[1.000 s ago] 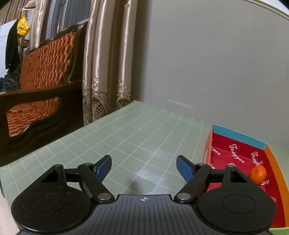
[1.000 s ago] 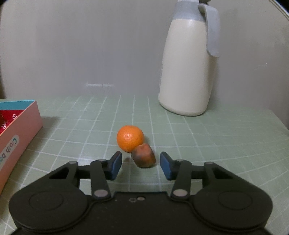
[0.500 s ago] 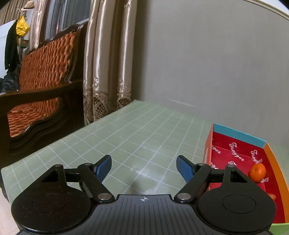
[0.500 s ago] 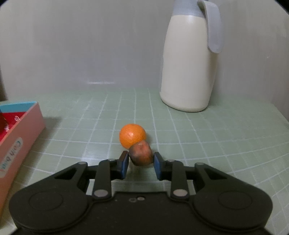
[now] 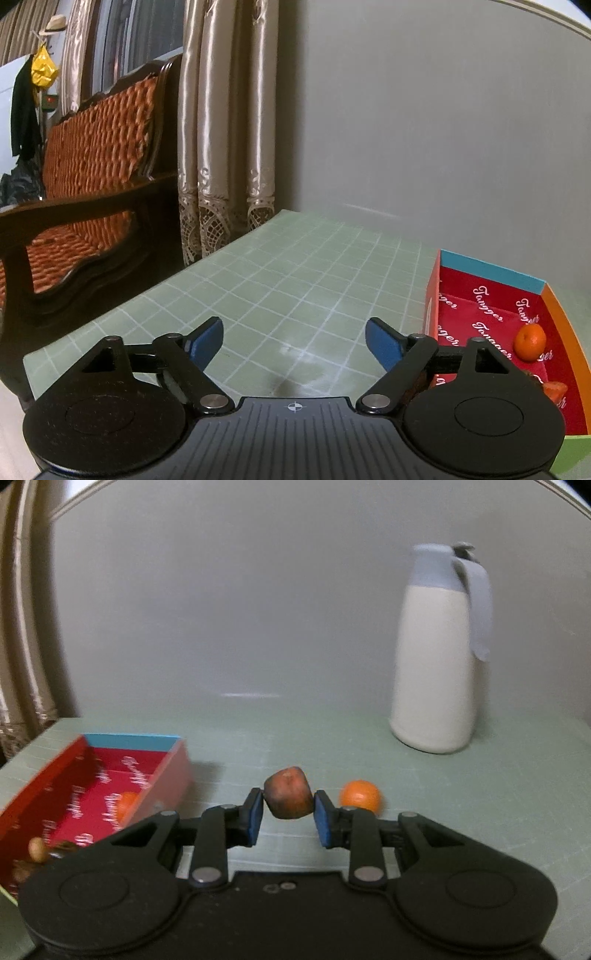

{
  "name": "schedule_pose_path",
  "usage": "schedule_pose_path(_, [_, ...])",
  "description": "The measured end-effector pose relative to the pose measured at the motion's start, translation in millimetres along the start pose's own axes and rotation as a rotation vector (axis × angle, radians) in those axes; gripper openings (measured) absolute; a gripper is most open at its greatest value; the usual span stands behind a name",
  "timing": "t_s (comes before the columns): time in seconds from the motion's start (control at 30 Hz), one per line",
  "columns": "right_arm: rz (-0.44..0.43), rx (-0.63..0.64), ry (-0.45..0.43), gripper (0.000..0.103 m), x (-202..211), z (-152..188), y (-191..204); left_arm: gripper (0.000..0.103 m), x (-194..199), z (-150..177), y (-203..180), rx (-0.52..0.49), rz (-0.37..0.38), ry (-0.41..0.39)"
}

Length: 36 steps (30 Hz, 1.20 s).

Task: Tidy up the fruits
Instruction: 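Carry the brown dried fruit over the red box and open the right tool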

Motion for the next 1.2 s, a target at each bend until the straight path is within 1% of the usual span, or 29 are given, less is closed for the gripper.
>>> schedule_pose_path(0.13, [-0.041,0.006,-0.011,0.028,1,-3,21,0.09,1,-1,2,-0.008,-0.003,-0.004])
schedule_pose_path(0.2, [-0.062,0.005,-0.011,0.028,0,-4,32,0.094,1,0,4,-0.01,-0.007,-0.004])
schedule_pose_path(0.43, [-0.133,0.037,-0.035,0.028,2,-2,66,0.099,0,0,12,-0.013,-0.019,-0.003])
schedule_pose_path(0.6, [-0.168,0.072,-0.021,0.028,0,4,90,0.103,-1,0,17,-0.012,-0.022,-0.003])
schedule_pose_path(0.83, [-0.217,0.096,-0.024,0.028,1,7,116,0.103,-2,-1,26,-0.009,-0.034,-0.001])
schedule_pose_path(1.0, [-0.238,0.106,-0.004,0.028,-3,11,129,0.103,-6,0,35,0.0,-0.042,0.009])
schedule_pose_path(1.03, [-0.247,0.115,0.011,0.031,-6,13,132,0.103,-7,0,36,-0.003,-0.043,0.013])
schedule_pose_path(1.07, [-0.257,0.131,0.028,0.041,-9,16,136,0.103,-7,1,36,-0.006,-0.042,0.014])
schedule_pose_path(1.1, [-0.25,0.15,0.031,0.049,-10,18,139,0.103,-7,1,37,-0.006,-0.044,0.013])
schedule_pose_path(1.13, [-0.227,0.165,0.013,0.07,-9,19,140,0.103,-7,1,37,-0.005,-0.042,0.013])
schedule_pose_path(1.17, [-0.207,0.173,-0.017,0.079,-6,19,141,0.103,-7,1,38,-0.003,-0.041,0.013])
schedule_pose_path(1.2, [-0.211,0.171,-0.034,0.076,-1,18,140,0.103,-7,1,38,-0.001,-0.041,0.012])
Point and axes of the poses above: each gripper's, at about its wrist camera, not at the fingertips, and x roughly against the way its jaws point, y to its left, z to its underside, the point moved 5 cm from there along -x, roughly the way its jaws point, and after that the axes turned 4 degrees about -z, right-handed, at the moved point
